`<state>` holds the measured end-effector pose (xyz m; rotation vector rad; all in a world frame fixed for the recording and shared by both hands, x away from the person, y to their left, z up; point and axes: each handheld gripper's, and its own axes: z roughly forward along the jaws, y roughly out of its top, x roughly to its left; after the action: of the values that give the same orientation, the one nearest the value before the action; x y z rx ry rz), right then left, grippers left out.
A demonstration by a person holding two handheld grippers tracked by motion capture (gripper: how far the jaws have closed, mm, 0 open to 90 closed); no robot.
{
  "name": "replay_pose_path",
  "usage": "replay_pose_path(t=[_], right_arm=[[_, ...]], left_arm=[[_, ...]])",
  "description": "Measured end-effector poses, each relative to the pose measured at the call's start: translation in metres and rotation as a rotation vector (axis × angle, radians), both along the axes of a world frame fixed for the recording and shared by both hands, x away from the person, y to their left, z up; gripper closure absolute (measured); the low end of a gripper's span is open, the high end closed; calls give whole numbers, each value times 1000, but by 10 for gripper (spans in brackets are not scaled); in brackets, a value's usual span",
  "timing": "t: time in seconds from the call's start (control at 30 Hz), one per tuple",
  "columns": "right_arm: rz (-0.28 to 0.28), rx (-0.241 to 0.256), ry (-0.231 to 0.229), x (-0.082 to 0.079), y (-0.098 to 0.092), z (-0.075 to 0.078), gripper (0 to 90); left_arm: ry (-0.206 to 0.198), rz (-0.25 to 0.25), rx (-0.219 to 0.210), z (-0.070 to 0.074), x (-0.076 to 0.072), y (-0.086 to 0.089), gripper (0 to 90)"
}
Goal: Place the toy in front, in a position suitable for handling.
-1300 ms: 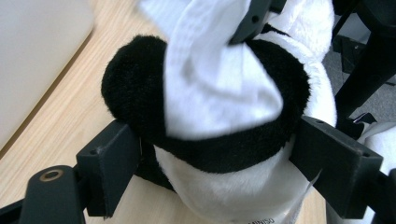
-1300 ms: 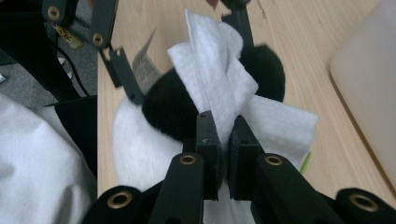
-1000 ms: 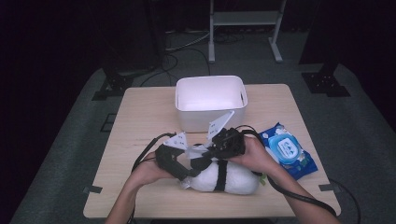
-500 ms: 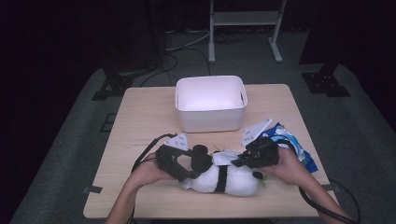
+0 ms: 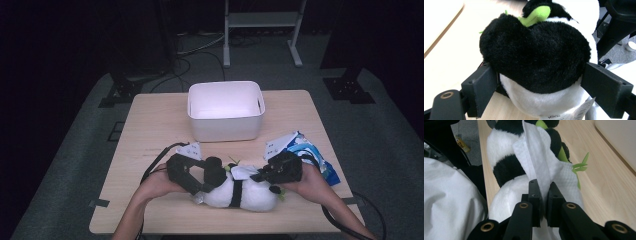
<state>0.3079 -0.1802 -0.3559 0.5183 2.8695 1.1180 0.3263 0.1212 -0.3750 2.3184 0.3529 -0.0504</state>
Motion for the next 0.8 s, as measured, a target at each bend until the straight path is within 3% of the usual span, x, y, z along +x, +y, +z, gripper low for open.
replay_pose_path(t=[0.17,0.4,0.53,0.63,0.8], right_arm=[[1,5,6,1,4,-2,837],[13,-5,-2,7,12,-2,838],[23,-7,0,13,20,-4,838],[34,-10,-1,16,27,-5,837],[60,2,15,20,38,-9,835]], left_arm=[[-3,8,7,4,1,-2,102],[-10,-2,75,16,9,-10,82],[-21,-19,87,25,12,-17,82],[-11,-51,149,24,12,-24,63],[46,-85,195,16,13,-28,26]])
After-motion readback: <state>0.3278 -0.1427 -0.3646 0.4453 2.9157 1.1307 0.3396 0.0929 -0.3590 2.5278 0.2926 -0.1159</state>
